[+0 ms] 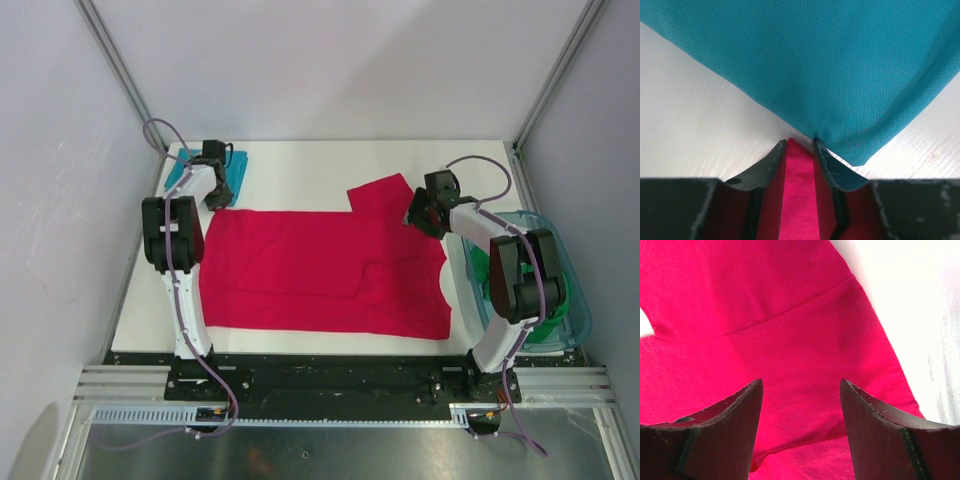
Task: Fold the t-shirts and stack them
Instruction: Grap the side of the flattened tshirt furthest away from the robot with both arms
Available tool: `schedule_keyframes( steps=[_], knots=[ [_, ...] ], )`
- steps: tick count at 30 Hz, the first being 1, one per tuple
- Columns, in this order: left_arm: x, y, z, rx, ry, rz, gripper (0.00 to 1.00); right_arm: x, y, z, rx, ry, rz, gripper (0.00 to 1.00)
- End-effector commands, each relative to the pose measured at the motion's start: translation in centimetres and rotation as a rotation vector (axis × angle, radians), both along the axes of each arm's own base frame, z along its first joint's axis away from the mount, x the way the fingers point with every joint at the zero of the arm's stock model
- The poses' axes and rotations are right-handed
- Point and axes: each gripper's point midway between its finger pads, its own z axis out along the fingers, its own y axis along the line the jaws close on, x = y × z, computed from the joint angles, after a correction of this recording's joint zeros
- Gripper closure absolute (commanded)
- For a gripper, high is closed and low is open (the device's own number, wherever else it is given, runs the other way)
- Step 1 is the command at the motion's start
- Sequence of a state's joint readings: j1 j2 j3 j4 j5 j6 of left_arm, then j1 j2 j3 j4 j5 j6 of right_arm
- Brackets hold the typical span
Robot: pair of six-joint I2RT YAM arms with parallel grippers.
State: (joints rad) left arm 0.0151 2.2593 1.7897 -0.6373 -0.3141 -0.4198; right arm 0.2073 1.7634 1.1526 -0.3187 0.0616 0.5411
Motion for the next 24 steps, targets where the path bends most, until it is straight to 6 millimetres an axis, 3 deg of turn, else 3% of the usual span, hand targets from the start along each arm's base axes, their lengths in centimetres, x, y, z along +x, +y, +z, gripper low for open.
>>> schedule_keyframes(
  steps=[1,6,13,24],
  knots=[
    [0.3,0.1,0.6,-0.008,-0.023,0.006,0.68,1.5,0.1,0.9,0.007,-0.038,0.008,0.33],
    [-0.1,0.0,0.1,-0.007,-0.008,0.012,0.74,1.9,0.1,0.7,0.013,-0.035,0.007,0.33],
    [-0.2,0.7,0.9,0.026,-0.019,0.024,0.97,3.8,0.0,0.6,-0.009,-0.069,0.008,0.32],
    [-0.3,1.5,3.0,0.072,-0.052,0.038,1.0,11.2,-1.4,1.3,-0.135,-0.196,-0.01,0.31]
  ],
)
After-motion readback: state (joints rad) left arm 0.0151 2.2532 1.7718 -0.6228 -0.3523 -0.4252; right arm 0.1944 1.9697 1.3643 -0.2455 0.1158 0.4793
